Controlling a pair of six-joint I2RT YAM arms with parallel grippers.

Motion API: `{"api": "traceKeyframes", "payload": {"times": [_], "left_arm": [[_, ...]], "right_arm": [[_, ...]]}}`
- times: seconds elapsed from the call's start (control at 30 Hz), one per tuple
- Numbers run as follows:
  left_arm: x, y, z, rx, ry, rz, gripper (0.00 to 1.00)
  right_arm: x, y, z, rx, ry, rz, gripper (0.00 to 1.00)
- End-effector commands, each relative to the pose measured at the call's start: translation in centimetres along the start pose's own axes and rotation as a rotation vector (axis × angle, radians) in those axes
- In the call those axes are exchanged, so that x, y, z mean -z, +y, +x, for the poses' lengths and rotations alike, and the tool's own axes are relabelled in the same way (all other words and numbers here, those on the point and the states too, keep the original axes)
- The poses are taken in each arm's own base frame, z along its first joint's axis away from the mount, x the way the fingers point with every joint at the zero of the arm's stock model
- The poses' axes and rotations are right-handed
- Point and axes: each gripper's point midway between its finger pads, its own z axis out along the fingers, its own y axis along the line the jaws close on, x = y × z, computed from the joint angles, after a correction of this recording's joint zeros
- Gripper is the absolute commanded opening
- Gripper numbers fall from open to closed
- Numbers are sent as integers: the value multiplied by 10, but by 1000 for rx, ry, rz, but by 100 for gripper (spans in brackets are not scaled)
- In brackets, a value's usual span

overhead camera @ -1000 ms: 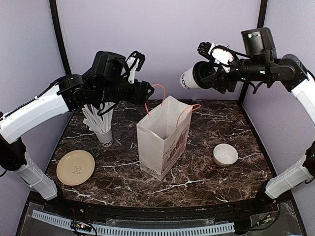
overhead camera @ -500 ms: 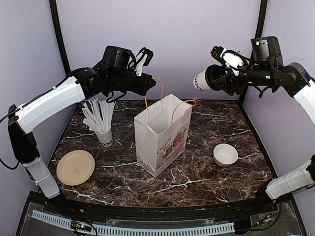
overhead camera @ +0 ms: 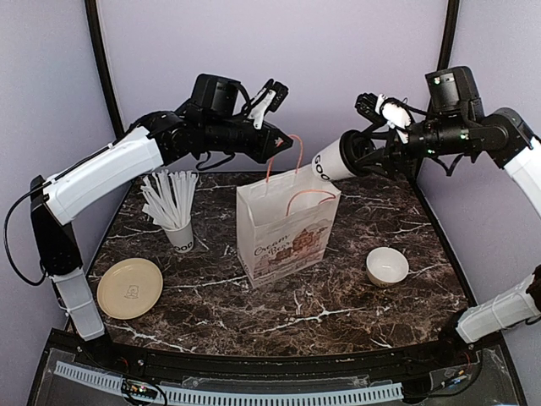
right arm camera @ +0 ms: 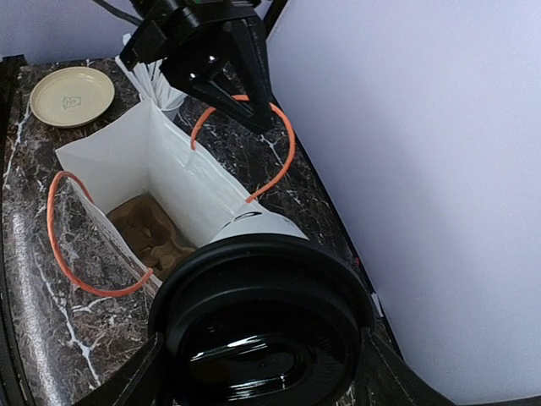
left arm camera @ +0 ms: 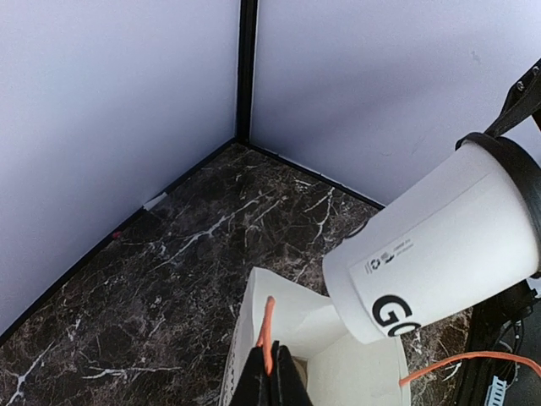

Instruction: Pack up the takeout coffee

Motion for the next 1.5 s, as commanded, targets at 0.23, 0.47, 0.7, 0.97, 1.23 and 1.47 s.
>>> {"api": "traceKeyframes", "payload": {"times": [0.23,0.47,0.7,0.97,1.23,1.47], "left_arm": [[7,-41,-17,-115,-32,96,0],[8,-40,-18,-151,-34,64,0],[15,-40,-16,-169,-26,39,14],[40,-36,-21,-218,-59,-75,57],[77,-7,-18,-231,-109,-252,59],[106,21,-24,-172,-190,-365,61]], "right_arm": [[-27,32,-6,132,35,-68,54],[-54,37,15,216,129,-73,53],[-58,76,38,306,206,-158,51],[-56,121,42,372,224,-278,51],[-55,167,20,422,169,-370,51],[-82,196,-11,423,122,-379,49]]}}
